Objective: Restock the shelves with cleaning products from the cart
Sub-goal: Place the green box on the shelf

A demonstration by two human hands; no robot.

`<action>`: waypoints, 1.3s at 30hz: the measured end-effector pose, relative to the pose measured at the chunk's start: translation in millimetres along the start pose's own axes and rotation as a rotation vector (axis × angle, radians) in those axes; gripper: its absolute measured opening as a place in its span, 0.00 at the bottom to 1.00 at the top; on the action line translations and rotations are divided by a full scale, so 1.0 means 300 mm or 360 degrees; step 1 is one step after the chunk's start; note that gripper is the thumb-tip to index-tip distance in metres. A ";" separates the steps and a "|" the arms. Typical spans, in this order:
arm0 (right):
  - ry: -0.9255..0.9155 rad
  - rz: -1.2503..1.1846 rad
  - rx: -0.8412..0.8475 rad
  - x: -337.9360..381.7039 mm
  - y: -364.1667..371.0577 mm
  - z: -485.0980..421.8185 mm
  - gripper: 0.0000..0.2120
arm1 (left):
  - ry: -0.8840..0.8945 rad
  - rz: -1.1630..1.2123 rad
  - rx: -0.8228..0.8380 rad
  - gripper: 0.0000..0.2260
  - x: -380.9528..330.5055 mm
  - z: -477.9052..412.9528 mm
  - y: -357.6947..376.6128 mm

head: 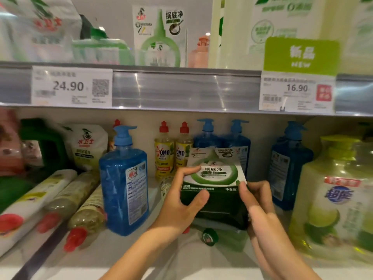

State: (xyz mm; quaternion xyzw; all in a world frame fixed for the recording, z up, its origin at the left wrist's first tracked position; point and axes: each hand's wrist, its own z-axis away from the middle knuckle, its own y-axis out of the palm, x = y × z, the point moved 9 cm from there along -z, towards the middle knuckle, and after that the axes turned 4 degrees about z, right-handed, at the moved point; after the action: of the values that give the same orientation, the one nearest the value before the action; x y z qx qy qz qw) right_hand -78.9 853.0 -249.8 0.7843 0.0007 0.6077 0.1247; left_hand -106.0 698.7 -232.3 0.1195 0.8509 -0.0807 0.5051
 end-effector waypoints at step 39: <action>0.0202 -0.0257 0.0170 0.058 0.649 0.623 0.15 | -0.0408 0.0171 -0.1286 0.20 -0.443 0.722 -0.600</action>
State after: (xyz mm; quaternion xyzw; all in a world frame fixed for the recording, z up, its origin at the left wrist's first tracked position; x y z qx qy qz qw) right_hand 74.4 630.5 -238.0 0.7471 0.1043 0.6433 0.1310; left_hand 86.0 454.0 -215.8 -0.0549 0.7370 0.2716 0.6165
